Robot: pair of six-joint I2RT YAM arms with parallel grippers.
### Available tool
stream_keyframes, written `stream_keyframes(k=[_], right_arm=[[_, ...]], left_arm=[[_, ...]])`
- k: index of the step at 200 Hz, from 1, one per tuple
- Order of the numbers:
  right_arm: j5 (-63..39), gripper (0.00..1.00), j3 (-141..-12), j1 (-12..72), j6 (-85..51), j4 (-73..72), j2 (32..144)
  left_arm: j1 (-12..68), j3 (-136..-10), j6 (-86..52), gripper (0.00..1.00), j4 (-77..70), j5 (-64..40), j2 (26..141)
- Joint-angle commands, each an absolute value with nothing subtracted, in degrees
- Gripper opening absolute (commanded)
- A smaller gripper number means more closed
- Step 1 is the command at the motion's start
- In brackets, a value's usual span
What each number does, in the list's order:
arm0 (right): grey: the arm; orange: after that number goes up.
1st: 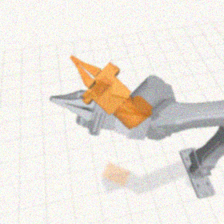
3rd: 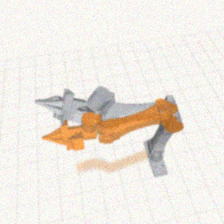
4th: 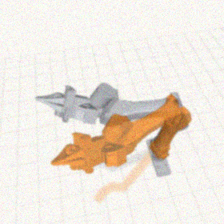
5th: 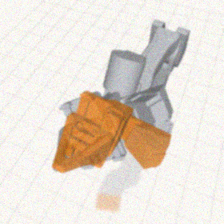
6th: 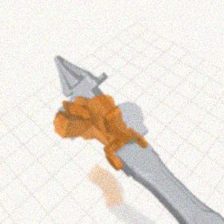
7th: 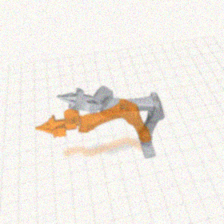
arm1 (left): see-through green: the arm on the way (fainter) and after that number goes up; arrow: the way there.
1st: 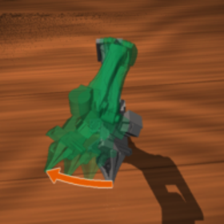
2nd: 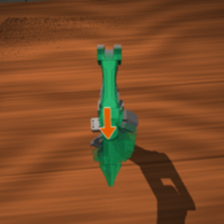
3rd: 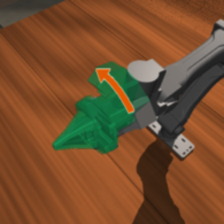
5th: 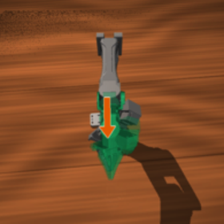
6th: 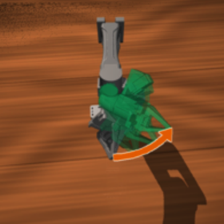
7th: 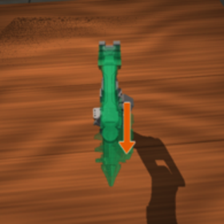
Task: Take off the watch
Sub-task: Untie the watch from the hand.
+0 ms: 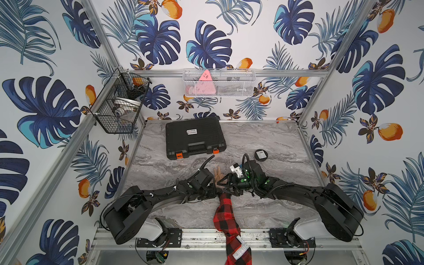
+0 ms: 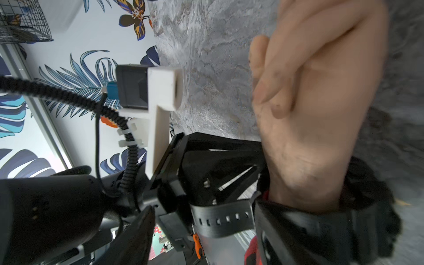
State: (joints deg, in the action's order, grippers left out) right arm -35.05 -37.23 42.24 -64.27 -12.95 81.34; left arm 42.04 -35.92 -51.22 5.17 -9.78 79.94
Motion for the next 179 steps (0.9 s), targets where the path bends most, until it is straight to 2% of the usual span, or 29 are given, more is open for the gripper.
stream_keyframes(k=[1, 47, 115, 144, 179], right_arm=[[-28.7, 0.71, -39.7, 41.6, -57.4, -2.2, 78.6], [-23.7, 0.71, -41.2, 37.6, -51.0, 8.7, 74.9], [-22.2, 0.71, -42.0, 30.7, -45.3, 15.2, 72.3], [-22.2, 0.71, -42.2, 26.7, -42.7, 18.4, 70.4], [-22.5, 0.71, -41.2, 20.7, -40.6, 21.2, 67.7]], left_arm=[[42.1, -38.4, -45.1, 0.24, 9.8, -6.5, 77.8], [41.9, -44.2, -28.0, 0.38, 16.3, -4.1, 72.4], [42.7, -53.3, 5.1, 0.49, 19.3, -18.8, 76.7], [45.9, -55.0, 17.4, 0.52, 21.2, -17.0, 78.4], [49.8, -65.0, 21.4, 0.53, 31.2, -13.0, 88.3]])
